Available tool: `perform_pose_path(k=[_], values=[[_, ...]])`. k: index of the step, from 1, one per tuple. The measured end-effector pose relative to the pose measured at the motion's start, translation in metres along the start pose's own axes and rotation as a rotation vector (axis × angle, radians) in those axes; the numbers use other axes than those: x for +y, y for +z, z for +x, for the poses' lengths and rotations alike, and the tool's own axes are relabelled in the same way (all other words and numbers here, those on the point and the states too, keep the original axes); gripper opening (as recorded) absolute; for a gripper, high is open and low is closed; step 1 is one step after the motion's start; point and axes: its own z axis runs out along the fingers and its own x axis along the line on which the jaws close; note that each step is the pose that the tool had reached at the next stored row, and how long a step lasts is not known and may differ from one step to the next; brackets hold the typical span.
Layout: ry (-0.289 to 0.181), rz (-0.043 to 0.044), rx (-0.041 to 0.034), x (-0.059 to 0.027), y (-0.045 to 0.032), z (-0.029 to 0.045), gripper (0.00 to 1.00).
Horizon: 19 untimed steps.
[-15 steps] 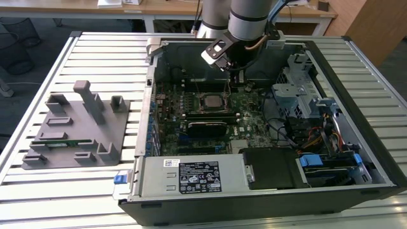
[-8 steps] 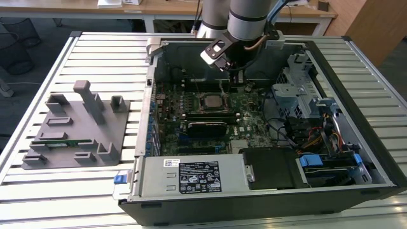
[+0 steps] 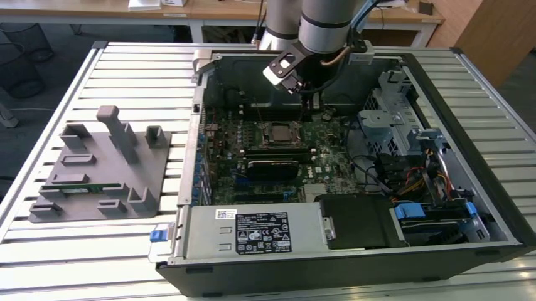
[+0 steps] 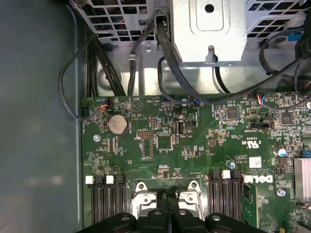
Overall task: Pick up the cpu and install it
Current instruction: 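Close the cpu cover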
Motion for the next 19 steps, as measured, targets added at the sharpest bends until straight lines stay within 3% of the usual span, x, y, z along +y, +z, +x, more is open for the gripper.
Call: perform_pose_path(k=[19], values=[[0.000,0.0000,0.0000,-0.0026,0.0006,-0.0001,0.11]])
